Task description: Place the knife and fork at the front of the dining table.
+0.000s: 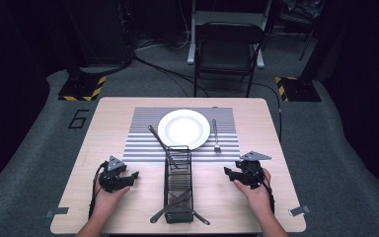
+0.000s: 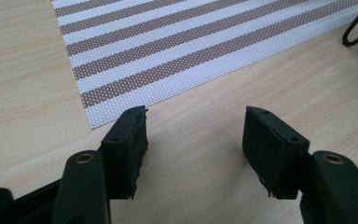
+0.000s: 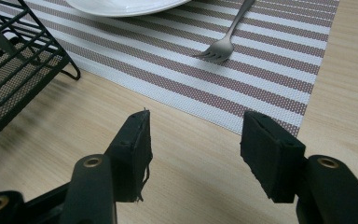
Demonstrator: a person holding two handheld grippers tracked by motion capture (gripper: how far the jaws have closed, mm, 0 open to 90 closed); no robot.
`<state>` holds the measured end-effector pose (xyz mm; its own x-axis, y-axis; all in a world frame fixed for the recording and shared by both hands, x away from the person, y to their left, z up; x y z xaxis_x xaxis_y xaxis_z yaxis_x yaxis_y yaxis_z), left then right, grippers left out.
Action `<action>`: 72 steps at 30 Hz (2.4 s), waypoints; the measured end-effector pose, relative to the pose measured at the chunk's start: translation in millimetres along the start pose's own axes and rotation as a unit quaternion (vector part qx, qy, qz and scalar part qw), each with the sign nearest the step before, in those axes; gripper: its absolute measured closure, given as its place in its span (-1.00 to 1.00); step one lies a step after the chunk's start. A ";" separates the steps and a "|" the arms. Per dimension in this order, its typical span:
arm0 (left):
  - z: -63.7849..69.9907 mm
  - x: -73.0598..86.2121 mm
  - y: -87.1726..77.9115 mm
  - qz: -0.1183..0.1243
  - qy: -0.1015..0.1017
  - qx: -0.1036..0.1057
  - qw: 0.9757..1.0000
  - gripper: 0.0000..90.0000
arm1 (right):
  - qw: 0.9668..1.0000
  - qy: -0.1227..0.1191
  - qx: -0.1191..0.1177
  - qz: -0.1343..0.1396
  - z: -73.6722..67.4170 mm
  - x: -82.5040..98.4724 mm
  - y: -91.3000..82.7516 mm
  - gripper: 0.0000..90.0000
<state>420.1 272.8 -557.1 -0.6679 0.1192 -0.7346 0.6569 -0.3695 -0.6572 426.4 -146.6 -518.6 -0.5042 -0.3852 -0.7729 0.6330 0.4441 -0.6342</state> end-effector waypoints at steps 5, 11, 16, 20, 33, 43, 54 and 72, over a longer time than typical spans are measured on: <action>6.5 -4.2 -5.3 0.003 -0.004 0.005 1.000 -0.09 | 1.000 -0.007 0.000 0.002 -4.4 -0.9 0.8 -0.04; 14.8 -13.2 -13.6 0.003 -0.021 0.030 0.999 -0.01 | 1.000 -0.030 0.003 0.001 -10.2 -2.7 -0.1 -0.04; 23.1 -23.5 -22.9 0.010 -0.016 0.035 0.999 0.03 | 1.000 -0.026 -0.001 0.006 -11.9 -4.0 -2.3 -0.05; 29.4 -30.9 -30.4 0.011 -0.006 0.039 0.999 0.08 | 1.000 -0.024 -0.001 0.004 -11.9 -4.0 -2.2 -0.05; 59.9 -66.5 -49.7 0.025 0.005 0.069 0.997 0.26 | 1.000 -0.004 0.001 0.004 -5.0 -1.1 -1.9 -0.04; 85.8 -93.8 -65.0 0.025 0.031 0.098 0.994 0.31 | 1.000 0.000 0.004 0.001 -3.0 0.7 -0.7 -0.04; 101.0 -107.8 -56.0 0.029 0.029 0.109 0.993 0.34 | 1.000 0.004 0.004 0.001 0.1 1.7 -1.3 -0.03; 116.7 -115.2 -33.3 0.025 0.014 0.126 0.992 0.54 | 1.000 0.016 0.006 -0.001 3.6 3.7 -1.0 -0.04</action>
<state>434.3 163.9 -430.8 -0.6245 0.1199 -0.7717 0.5777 -0.5941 -0.5598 426.0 -151.4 -520.8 -0.5233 -0.3604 -0.7722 0.6393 0.4331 -0.6354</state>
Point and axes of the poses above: each handheld gripper's, and its own axes: y roughly forward along the jaws, x roughly out of its underside, z roughly to its right, the point moved 5 cm from there along y, roughly forward along the jaws, and after that the axes turned 10 degrees about -y, right-handed, at the moved point
